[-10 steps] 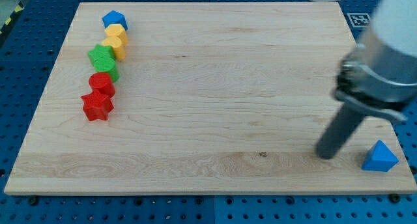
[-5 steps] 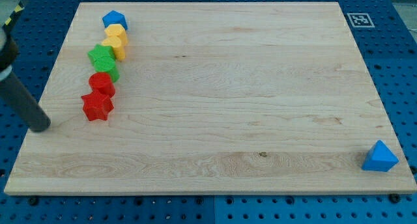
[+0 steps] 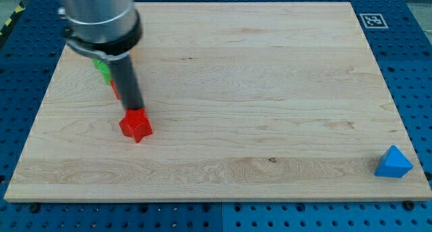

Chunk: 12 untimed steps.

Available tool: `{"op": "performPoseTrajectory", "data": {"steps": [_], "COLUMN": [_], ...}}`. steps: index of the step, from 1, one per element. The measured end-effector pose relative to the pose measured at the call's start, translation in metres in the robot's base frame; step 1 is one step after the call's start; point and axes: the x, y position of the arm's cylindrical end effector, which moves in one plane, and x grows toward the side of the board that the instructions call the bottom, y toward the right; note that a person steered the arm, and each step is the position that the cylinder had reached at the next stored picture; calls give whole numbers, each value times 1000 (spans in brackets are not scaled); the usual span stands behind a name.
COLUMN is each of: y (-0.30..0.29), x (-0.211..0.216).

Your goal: Push red star into the blue triangle

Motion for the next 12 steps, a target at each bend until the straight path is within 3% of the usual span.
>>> {"op": "performPoseTrajectory", "data": {"steps": [1, 2, 4, 5, 7, 9, 10, 11, 12], "y": [-15, 21, 185, 203, 136, 158, 220, 232, 193], "x": [15, 42, 48, 47, 55, 98, 94, 94, 92]}}
